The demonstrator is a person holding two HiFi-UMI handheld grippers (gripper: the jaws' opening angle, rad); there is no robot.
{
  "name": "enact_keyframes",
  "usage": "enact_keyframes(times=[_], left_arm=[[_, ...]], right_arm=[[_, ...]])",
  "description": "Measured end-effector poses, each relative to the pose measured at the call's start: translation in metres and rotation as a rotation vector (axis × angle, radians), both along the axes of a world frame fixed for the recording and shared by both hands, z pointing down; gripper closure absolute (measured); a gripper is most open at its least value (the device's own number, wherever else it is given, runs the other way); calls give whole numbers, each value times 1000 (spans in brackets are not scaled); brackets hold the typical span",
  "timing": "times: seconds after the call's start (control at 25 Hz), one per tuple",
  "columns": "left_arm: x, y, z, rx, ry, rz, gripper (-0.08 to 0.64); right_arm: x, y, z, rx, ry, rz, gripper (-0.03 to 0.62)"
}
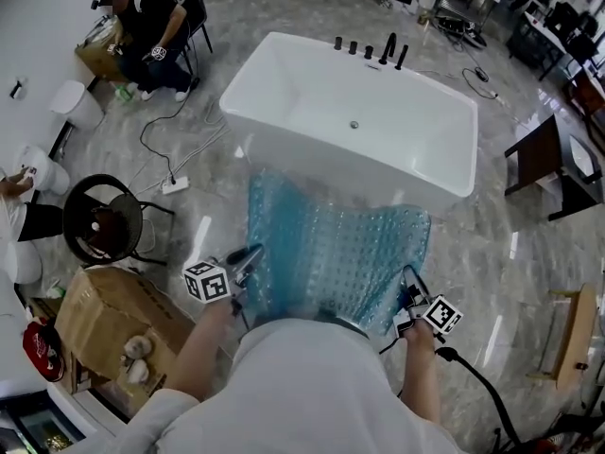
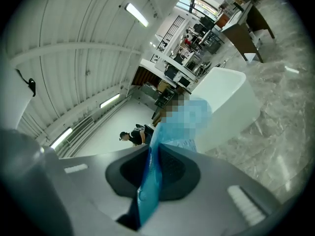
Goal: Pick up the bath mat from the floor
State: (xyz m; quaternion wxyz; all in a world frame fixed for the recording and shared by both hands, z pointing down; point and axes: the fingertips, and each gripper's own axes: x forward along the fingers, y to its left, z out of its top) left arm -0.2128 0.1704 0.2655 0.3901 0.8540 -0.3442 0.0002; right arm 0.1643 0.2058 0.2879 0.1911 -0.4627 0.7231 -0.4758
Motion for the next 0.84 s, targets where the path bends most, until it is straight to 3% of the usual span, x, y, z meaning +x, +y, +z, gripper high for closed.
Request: enact_keyframes(times=[0.28, 0.68, 0.84], left_arm=[[-16, -4, -4, 5, 15, 12, 529], [-27, -11, -3, 4, 19, 15, 529], [-30, -11, -6, 4, 21, 12, 529]], right_arm=[[-19, 1, -5, -5, 54, -1, 557], [-39, -8, -10, 32, 25, 21, 557], [-34, -2, -1, -50, 32, 83, 557]])
